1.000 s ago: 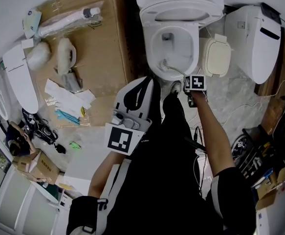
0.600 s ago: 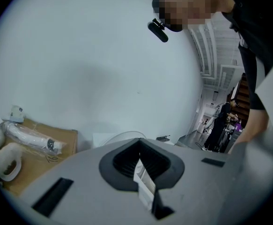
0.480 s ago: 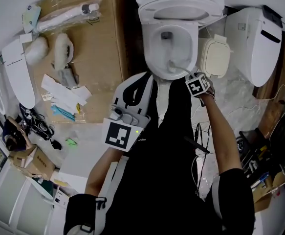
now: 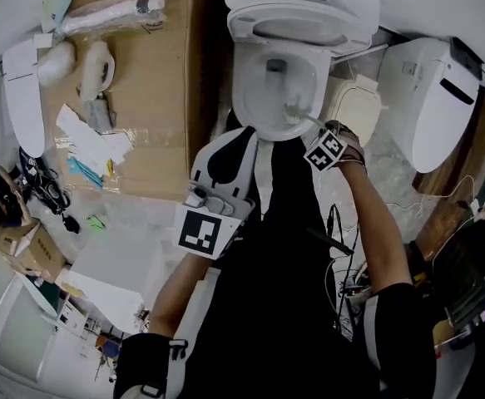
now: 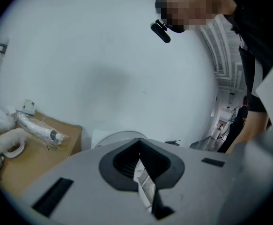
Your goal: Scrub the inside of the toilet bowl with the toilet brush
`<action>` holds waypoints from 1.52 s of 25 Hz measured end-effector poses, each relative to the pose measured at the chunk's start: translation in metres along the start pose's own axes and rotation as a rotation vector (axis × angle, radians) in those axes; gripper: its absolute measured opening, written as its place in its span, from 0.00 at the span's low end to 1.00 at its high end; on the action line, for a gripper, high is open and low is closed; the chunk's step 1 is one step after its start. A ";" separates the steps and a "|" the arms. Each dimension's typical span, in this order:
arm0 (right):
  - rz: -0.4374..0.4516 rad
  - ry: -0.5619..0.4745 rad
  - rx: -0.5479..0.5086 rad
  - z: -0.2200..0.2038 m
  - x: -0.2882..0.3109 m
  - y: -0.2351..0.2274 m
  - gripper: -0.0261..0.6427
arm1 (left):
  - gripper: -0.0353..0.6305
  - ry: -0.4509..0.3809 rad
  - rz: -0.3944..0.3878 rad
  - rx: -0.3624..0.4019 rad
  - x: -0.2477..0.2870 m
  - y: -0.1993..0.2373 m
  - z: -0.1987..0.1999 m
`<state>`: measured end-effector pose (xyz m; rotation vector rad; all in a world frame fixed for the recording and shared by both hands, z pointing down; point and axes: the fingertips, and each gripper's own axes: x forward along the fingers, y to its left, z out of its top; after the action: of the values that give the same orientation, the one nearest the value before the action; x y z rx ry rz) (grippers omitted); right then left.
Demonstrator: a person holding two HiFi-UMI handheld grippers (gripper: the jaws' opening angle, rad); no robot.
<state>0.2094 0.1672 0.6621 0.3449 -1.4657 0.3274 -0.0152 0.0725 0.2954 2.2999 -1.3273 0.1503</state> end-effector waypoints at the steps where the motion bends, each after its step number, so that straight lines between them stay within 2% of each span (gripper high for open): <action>1: -0.012 0.000 -0.049 -0.002 0.000 -0.006 0.18 | 0.06 -0.003 0.013 -0.006 0.003 -0.004 -0.001; 6: -0.089 -0.012 -0.261 0.001 0.001 -0.044 0.18 | 0.06 -0.024 0.074 -0.024 0.014 -0.016 -0.004; 15: -0.222 -0.033 -0.498 0.020 -0.002 -0.109 0.18 | 0.06 -0.061 0.194 -0.046 0.016 -0.022 -0.006; 23: -0.346 -0.082 -0.608 0.053 -0.013 -0.151 0.18 | 0.06 -0.081 0.253 -0.062 0.013 -0.024 -0.011; 28: -0.394 -0.119 -0.616 0.073 -0.024 -0.153 0.18 | 0.06 -0.072 0.238 -0.078 0.011 -0.026 -0.010; 31: -0.357 -0.118 -0.526 0.074 -0.027 -0.144 0.18 | 0.06 -0.100 0.214 -0.069 0.008 -0.022 -0.005; 33: -0.288 -0.124 -0.367 0.072 -0.029 -0.137 0.18 | 0.06 -0.103 0.194 -0.064 0.006 -0.018 -0.004; 35: -0.194 -0.135 -0.123 0.069 -0.031 -0.129 0.18 | 0.06 -0.094 0.172 -0.059 0.003 -0.013 -0.003; 38: -0.072 -0.150 0.305 0.060 -0.033 -0.119 0.18 | 0.06 -0.083 0.122 -0.049 -0.002 -0.006 0.000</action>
<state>0.2023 0.0343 0.6299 0.6786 -1.5472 0.4770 -0.0108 0.0765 0.2931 2.2064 -1.4967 0.0614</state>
